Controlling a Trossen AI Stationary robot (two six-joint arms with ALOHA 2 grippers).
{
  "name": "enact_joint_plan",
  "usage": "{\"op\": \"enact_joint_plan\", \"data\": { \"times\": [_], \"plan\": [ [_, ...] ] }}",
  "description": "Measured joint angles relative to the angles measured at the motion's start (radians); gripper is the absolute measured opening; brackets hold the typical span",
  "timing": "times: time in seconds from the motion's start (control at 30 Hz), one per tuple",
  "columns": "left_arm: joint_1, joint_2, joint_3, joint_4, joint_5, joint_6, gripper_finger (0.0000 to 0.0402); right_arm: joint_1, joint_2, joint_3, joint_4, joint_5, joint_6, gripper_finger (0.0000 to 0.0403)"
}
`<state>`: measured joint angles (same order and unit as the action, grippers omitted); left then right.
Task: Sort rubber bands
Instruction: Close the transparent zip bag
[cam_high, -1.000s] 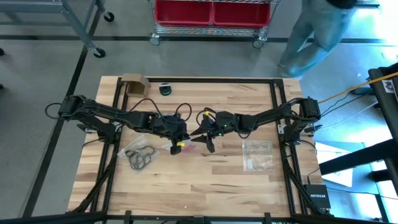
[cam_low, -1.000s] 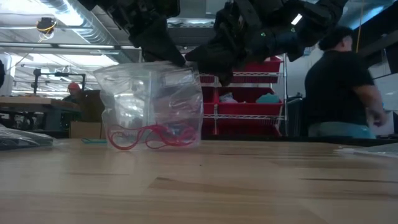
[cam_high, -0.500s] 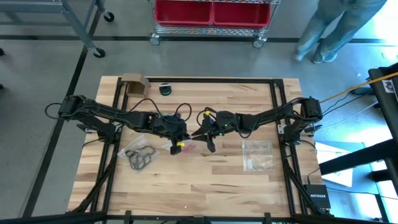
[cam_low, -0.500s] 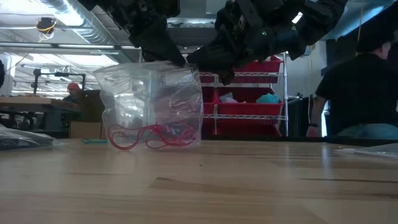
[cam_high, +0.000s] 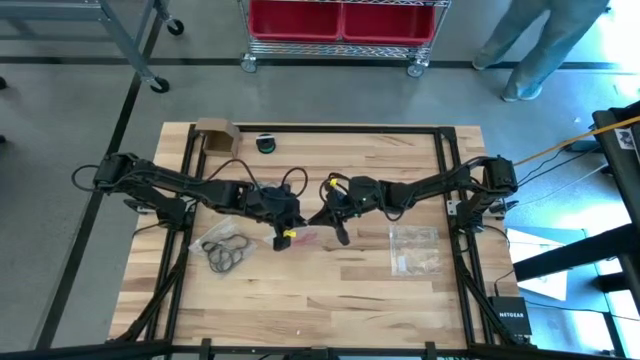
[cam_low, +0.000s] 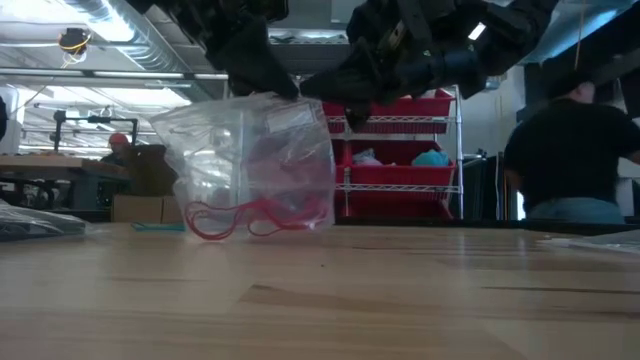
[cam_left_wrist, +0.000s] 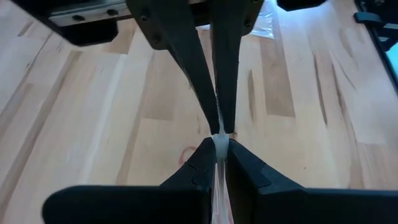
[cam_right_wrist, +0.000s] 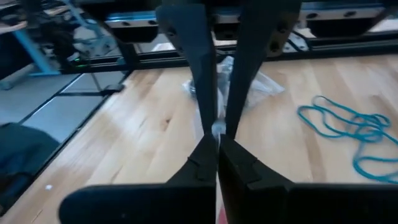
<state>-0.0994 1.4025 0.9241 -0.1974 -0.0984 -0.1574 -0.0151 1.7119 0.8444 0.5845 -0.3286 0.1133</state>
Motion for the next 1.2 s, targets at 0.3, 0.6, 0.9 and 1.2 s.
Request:
{"op": "enact_joint_plan", "data": {
  "times": [0.3, 0.6, 0.9, 1.2],
  "plan": [
    [-0.016, -0.001, 0.004, -0.015, 0.002, 0.000, 0.0015, -0.028, 0.000, 0.000, 0.017, -0.174, -0.008, 0.0000],
    [-0.039, -0.002, -0.003, -0.153, -0.029, -0.041, 0.0015, -0.049, -0.003, 0.002, 0.034, -0.262, 0.000, 0.0001],
    [-0.037, 0.000, -0.002, -0.084, -0.023, -0.007, 0.0015, -0.050, -0.039, 0.008, -0.104, -0.171, 0.122, 0.0008],
    [-0.033, -0.004, -0.002, -0.042, -0.026, -0.015, 0.0015, -0.043, -0.051, 0.008, -0.138, -0.041, 0.126, 0.0132]
  ]
}}
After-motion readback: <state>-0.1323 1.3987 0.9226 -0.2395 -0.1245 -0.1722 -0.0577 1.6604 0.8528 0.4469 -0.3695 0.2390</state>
